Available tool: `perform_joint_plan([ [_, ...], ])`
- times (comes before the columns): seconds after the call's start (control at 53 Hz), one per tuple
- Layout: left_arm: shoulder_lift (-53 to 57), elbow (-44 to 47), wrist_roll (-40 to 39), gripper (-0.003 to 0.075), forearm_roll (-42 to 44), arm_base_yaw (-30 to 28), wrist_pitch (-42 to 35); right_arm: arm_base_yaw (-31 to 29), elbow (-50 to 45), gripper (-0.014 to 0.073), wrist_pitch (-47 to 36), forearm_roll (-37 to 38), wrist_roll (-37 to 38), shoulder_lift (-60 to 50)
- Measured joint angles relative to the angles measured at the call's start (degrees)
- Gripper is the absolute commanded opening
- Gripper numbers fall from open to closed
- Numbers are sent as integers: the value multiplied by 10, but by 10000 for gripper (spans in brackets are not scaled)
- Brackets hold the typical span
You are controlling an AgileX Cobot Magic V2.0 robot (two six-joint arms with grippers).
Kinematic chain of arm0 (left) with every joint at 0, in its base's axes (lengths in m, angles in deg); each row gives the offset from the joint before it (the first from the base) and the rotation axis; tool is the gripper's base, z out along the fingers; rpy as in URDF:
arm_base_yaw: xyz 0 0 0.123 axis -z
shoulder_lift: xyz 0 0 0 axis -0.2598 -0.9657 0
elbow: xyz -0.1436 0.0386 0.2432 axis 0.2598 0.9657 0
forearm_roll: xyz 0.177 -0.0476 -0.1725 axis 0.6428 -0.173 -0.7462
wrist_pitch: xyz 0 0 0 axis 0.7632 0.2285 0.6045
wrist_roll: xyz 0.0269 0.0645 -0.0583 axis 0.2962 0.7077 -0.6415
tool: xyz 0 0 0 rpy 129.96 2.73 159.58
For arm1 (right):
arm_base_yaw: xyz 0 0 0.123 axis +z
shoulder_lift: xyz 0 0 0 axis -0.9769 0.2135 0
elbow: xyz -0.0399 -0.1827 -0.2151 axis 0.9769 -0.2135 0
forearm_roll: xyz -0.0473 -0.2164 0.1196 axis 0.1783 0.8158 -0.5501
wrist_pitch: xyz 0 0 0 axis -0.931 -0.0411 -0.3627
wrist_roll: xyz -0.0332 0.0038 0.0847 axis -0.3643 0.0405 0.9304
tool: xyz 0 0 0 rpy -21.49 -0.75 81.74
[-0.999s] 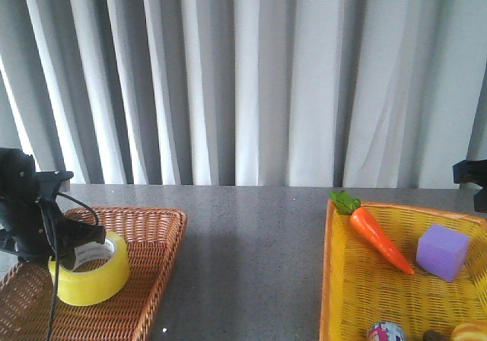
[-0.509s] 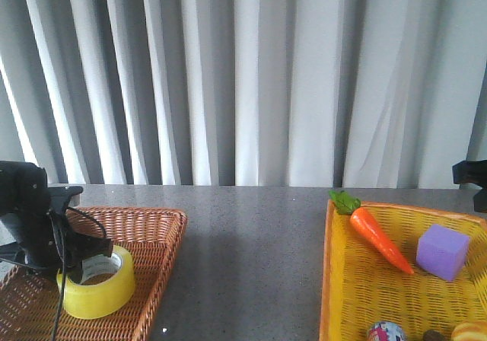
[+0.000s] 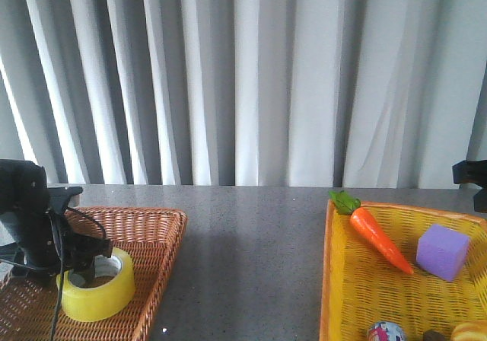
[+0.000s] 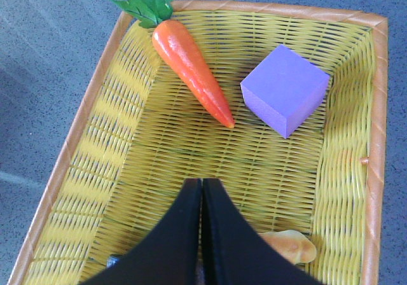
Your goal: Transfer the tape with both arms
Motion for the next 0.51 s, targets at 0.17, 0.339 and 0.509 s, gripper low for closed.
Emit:
perform_joint_plan([
  [0.17,18,-21,0,524,-26,0,7,0,0,-8,0,0,0,0],
  [0.339,73,-81,0,524,-85,0,6,0,0,-8,0,-1,0,0],
  [0.509,151,-116,27,497,-113,0,-1,0,0,-8,0,-1,0,0],
])
